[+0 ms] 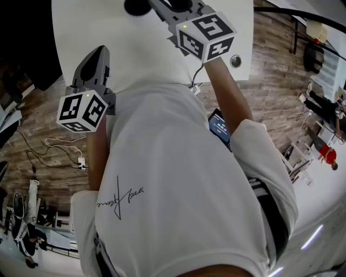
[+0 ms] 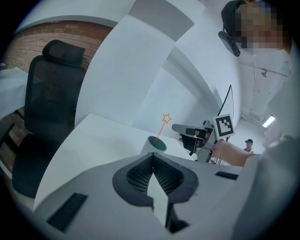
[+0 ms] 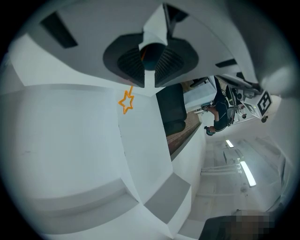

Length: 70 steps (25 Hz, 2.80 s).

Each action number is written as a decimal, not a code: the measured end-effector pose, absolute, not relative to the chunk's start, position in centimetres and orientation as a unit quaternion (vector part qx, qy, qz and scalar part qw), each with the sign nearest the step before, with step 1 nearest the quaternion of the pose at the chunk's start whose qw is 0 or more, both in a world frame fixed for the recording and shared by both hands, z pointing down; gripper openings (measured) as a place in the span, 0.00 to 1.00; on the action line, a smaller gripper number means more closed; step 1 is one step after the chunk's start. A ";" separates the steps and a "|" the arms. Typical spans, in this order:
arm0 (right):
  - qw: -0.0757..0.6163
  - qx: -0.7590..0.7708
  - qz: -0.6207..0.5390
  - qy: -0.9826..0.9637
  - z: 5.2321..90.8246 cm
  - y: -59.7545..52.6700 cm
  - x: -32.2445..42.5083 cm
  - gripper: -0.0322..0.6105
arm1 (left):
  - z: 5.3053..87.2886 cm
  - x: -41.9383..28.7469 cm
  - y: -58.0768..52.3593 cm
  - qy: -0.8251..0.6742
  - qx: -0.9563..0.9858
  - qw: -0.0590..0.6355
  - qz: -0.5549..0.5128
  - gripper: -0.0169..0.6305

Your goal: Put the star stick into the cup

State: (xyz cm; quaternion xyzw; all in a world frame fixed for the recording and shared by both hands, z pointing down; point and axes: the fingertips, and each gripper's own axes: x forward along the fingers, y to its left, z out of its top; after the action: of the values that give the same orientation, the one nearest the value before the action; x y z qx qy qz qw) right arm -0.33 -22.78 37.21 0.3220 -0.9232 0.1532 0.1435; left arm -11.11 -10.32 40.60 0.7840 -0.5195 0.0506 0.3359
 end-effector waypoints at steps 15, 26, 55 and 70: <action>0.130 0.337 0.156 -0.919 36.0 -21.5 2.2 0.15 | 39.8 -9.8 -10.2 -0.510 0.795 0.324 0.052 0.04; 0.116 0.343 0.156 -0.919 34.8 -20.1 4.0 0.12 | 39.2 -8.2 -9.8 -0.499 0.806 0.315 0.052 0.04; 0.119 0.386 0.152 -0.902 32.5 -16.1 9.0 0.07 | 36.1 -6.7 -10.1 -0.473 0.830 0.293 0.028 0.04; 0.150 0.398 0.144 -0.893 33.3 -15.1 12.5 0.06 | 34.0 -5.7 -11.7 -0.471 0.842 0.262 0.015 0.04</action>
State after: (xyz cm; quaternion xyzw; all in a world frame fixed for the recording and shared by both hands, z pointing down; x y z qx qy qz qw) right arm 12.52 -15.14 33.34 0.3980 -0.8934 0.1445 0.1502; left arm -5.67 -11.70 34.02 0.8421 -0.4711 0.0154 0.2621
